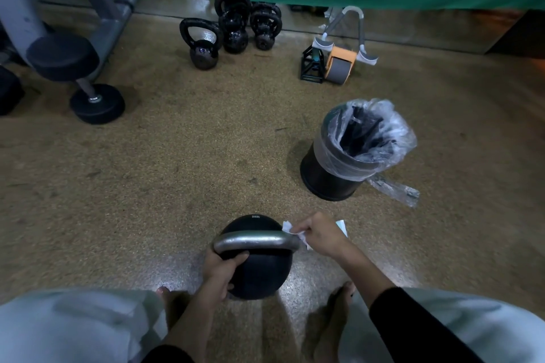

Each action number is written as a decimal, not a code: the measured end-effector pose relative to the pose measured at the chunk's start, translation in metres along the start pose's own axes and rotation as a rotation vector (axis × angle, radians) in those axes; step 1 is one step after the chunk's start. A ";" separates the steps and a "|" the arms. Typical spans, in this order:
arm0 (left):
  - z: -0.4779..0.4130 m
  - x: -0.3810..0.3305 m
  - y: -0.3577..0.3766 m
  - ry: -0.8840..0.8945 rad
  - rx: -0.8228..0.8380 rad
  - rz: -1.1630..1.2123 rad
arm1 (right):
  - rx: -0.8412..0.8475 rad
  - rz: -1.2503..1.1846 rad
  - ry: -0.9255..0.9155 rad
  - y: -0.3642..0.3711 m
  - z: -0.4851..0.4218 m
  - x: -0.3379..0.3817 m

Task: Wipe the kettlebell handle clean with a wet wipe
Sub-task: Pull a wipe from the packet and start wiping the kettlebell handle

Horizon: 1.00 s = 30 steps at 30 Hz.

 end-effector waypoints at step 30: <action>-0.012 0.008 -0.001 -0.015 -0.025 -0.030 | -0.502 -0.238 0.202 0.056 0.044 0.029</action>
Point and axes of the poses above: each hand's wrist, its own z-axis away from the middle knuckle, its own y-axis out of the palm, x = y × z, the point moved 1 cm from there along -z, towards the middle knuckle, and after that the axes turned 6 degrees about z, right-handed, at the moved point
